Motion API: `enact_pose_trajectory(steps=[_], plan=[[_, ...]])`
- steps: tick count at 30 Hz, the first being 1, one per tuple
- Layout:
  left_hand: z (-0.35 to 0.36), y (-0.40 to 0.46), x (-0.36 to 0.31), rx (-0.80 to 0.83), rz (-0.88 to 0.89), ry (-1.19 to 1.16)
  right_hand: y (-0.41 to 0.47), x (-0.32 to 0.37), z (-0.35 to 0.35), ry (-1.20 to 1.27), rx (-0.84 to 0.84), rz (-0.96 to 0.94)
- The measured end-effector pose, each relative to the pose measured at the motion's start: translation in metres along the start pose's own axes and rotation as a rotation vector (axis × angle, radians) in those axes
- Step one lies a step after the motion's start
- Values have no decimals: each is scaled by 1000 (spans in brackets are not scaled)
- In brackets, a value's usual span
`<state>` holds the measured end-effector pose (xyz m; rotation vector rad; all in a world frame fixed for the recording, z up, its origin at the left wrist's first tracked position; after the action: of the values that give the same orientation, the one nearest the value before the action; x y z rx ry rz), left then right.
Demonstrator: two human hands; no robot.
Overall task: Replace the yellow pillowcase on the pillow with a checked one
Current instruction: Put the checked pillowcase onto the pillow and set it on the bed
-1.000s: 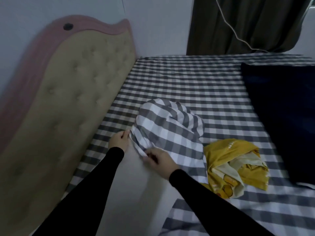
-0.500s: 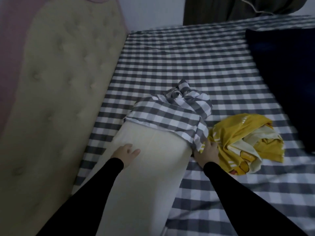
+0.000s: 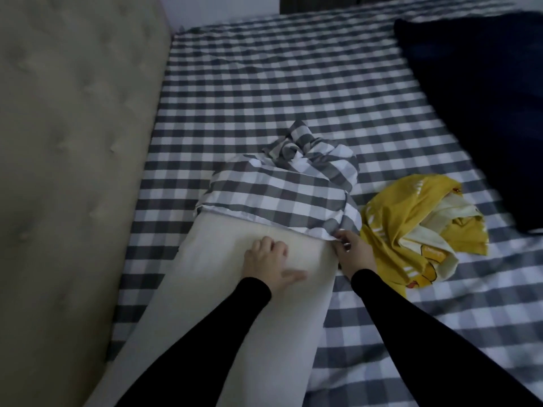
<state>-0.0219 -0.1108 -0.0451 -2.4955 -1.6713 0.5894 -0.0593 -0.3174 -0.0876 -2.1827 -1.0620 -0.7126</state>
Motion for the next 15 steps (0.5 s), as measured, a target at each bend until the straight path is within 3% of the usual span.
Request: enact_pose_trajectory(steps=[4, 8, 11, 15], plan=[[42, -17, -54, 90, -21, 110, 7, -10, -7, 85, 97, 44], [65, -1, -59, 183, -77, 249, 8, -22, -7, 19, 142, 16], [73, 15, -57, 298, 43, 362, 6, -32, -4, -52, 160, 4], [60, 20, -51, 321, 139, 159, 4, -35, -5, -57, 179, -3]])
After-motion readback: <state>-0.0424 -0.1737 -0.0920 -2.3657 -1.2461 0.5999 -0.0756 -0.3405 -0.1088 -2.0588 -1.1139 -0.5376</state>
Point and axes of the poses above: each hand's wrist, its own y-axis towards the middle knuckle, its own z-axis out of the palm, x = y × z, the point moved 6 cm from there along y, towards the middle knuckle, and after that the axes turned 4 degrees about -y, right-handed, at the moved point
